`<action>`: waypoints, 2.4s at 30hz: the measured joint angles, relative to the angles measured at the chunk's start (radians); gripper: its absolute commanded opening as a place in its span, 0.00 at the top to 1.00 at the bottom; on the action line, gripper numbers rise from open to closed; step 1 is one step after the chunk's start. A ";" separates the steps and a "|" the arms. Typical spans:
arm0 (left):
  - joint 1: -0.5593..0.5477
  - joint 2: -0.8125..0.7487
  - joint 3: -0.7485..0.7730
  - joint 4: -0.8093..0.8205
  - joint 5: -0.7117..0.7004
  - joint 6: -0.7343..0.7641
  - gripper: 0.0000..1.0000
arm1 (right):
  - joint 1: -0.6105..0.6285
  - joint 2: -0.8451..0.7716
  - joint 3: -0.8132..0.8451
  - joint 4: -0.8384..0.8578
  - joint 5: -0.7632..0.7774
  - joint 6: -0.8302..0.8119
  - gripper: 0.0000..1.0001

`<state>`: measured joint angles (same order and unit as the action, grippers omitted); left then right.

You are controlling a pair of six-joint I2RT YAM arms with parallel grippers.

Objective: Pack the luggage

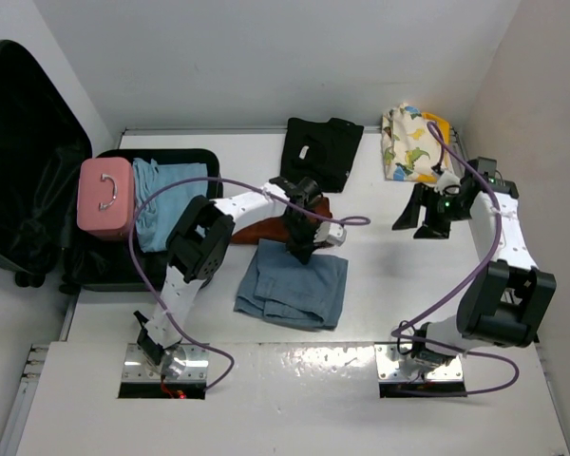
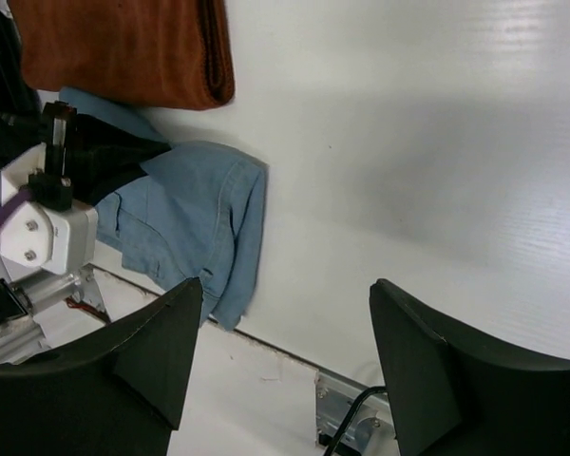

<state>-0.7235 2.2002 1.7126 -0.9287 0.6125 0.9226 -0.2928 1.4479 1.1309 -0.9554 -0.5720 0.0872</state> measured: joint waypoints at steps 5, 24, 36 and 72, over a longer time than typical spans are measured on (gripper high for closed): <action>0.035 -0.006 0.134 0.073 -0.048 -0.328 1.00 | 0.032 0.030 0.034 0.014 -0.010 0.003 0.29; 0.641 -0.381 -0.129 0.176 -0.592 -1.016 1.00 | 0.136 0.209 0.189 0.047 -0.034 0.020 0.29; 0.796 -0.350 -0.145 0.224 -1.051 -0.950 1.00 | 0.205 0.253 0.228 0.047 -0.034 0.022 0.29; 0.208 -0.262 0.084 0.372 -0.548 -0.738 0.15 | 0.296 0.255 0.267 0.107 0.096 0.039 0.24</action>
<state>-0.5152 1.9381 1.7962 -0.5564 0.0647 0.1844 0.0029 1.7031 1.3979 -0.8486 -0.4763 0.1265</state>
